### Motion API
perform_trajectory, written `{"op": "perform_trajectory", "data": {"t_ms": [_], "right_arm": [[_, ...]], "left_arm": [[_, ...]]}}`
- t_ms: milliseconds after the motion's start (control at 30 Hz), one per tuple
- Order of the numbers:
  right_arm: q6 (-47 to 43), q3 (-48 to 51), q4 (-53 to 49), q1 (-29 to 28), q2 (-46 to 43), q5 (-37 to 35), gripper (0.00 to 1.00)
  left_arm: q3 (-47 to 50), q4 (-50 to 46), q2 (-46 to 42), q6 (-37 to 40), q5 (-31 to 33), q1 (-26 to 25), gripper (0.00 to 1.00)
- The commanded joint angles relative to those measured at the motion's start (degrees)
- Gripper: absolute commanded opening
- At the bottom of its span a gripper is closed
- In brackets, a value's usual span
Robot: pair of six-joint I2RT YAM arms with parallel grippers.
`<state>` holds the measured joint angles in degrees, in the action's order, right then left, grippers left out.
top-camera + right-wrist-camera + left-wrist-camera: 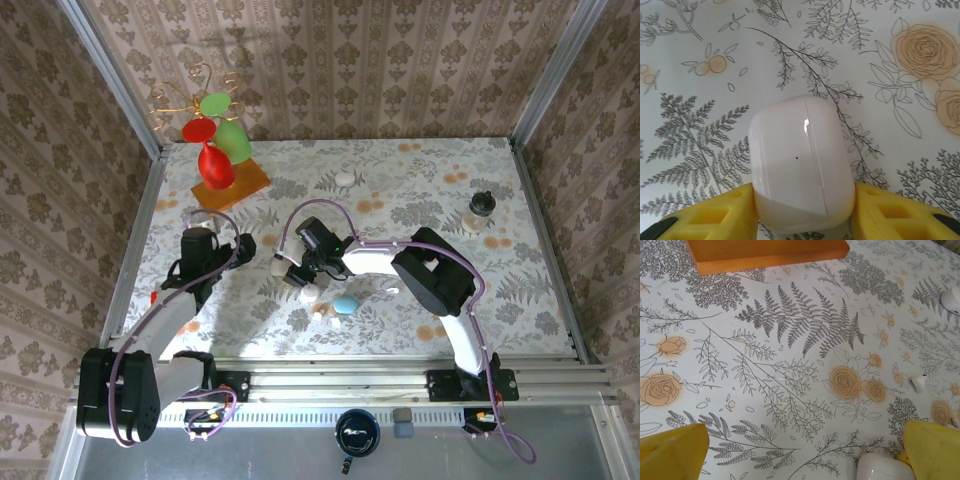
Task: Insert the wireless bluetooth earbuds into the charging case
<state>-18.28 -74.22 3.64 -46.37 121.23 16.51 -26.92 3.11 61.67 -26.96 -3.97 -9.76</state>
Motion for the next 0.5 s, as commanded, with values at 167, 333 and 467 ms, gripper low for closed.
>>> {"op": "perform_trajectory", "data": {"t_ms": [167,333,467], "right_arm": [[-2.03,3.02,-1.65,0.14,-2.78,3.10,0.47],[-2.52,5.57,0.43,1.95,-7.41,2.77,0.47],[-3.12,7.69,1.63,3.47,-11.41,2.39,0.47]], "left_arm": [[-3.34,-3.07,-0.14,1.57,-2.50,0.19,1.00],[-7.75,-9.38,-0.07,1.78,-6.85,0.49,1.00],[-11.42,-15.37,-0.15,0.53,-13.79,1.04,1.00]]}}
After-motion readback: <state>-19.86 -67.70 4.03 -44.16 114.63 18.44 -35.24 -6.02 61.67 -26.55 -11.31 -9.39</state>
